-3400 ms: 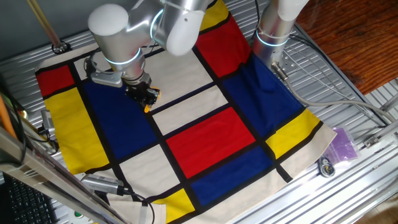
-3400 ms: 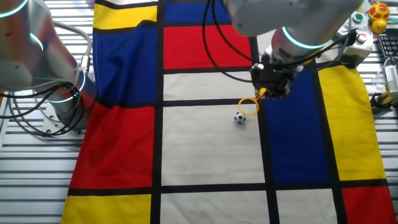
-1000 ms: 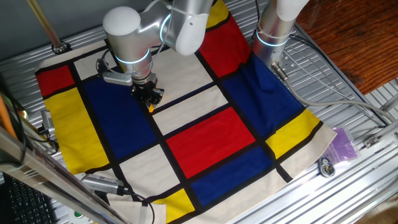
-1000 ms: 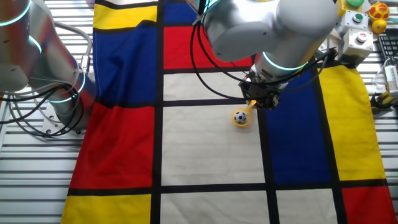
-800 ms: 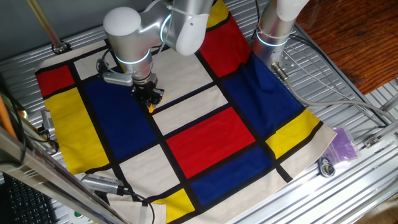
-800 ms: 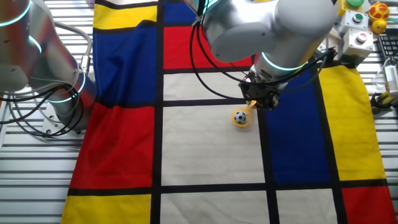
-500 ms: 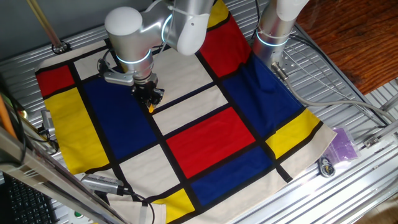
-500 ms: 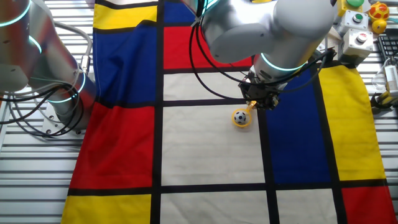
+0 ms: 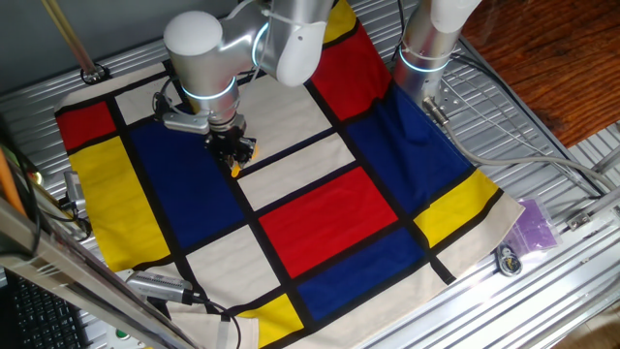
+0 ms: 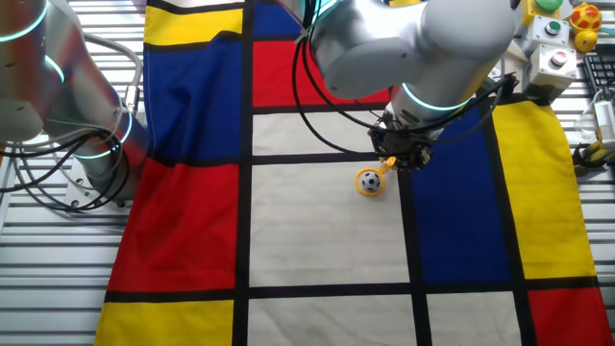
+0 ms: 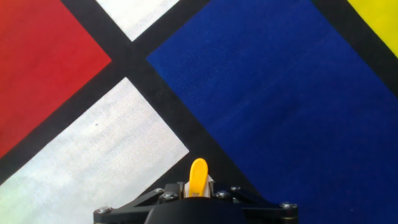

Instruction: Attach the bubble ring to the ball

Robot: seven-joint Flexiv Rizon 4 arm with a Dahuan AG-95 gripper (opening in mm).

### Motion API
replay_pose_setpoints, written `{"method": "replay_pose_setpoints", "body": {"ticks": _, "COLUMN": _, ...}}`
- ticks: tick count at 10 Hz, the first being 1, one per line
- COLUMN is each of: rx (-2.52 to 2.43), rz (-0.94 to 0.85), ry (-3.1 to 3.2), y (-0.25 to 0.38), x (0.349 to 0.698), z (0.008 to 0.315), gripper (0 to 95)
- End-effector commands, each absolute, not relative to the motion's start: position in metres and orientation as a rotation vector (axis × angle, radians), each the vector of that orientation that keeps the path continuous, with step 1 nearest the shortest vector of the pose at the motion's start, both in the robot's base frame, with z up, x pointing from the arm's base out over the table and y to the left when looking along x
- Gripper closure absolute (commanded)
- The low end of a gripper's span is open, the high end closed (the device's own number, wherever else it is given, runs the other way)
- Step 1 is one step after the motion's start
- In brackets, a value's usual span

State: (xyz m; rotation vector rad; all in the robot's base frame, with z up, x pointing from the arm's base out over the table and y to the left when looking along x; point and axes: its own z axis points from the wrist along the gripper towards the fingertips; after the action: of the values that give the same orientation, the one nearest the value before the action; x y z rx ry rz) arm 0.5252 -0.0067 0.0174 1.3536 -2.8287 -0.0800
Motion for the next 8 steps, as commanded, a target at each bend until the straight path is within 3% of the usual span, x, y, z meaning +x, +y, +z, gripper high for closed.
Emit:
{"method": "replay_pose_setpoints", "body": {"ticks": 1, "rx": 1.282, "rz": -0.078, "ry": -2.844, "y": -0.006, "x": 0.525, "z": 0.026, "gripper": 95.0}}
{"method": "replay_pose_setpoints", "body": {"ticks": 8, "rx": 0.700, "rz": -0.069, "ry": -3.019, "y": 0.071, "x": 0.544, "z": 0.081, "gripper": 95.0}}
